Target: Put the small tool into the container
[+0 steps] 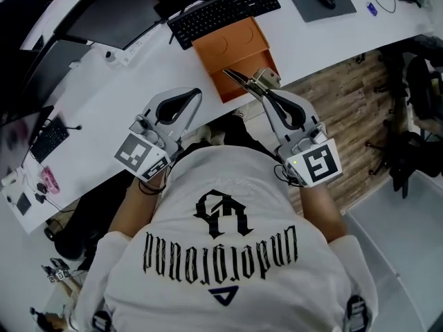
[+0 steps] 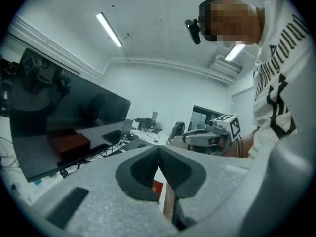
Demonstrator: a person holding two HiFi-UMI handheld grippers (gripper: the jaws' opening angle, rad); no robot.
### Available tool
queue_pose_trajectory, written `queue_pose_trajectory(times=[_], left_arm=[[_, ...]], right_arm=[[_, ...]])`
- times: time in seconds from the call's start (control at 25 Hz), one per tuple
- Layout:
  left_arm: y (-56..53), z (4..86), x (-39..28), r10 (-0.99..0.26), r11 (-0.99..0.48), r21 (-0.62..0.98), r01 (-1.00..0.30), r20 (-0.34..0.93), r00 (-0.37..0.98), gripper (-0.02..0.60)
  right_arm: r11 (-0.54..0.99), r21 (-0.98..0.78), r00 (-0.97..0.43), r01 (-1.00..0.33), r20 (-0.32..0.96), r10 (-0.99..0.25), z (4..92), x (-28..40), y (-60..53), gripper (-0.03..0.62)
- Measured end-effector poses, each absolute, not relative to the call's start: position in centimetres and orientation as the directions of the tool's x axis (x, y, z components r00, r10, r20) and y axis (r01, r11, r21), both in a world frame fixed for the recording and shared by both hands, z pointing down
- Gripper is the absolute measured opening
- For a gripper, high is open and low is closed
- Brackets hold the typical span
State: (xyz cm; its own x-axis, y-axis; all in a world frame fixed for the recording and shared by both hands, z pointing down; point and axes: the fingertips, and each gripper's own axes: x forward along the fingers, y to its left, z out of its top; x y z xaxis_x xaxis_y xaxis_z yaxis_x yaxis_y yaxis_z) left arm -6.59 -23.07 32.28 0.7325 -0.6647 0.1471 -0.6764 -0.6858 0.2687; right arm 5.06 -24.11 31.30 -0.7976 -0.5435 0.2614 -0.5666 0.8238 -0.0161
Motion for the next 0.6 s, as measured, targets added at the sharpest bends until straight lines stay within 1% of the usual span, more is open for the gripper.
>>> queue_pose_trajectory(times=[0.28,0.6], left_arm=[[-25.1,34.4,-5.2,-0.707,-0.624,0.294,-0.725,0.183,0.683,0.014],[-27.4,36.6,-3.9,-0.747,-0.564,0.304,-0.768,0.21,0.631,0.014]], right_arm=[[0.879,-0.04,-0.845,-0.476,0.299,-0.444,33.4,5.9,-27.0,0.023],[0.931,-0.063,-0.874,-0.359,0.374,-0.311,37.1,6.5,-29.6,0.023]])
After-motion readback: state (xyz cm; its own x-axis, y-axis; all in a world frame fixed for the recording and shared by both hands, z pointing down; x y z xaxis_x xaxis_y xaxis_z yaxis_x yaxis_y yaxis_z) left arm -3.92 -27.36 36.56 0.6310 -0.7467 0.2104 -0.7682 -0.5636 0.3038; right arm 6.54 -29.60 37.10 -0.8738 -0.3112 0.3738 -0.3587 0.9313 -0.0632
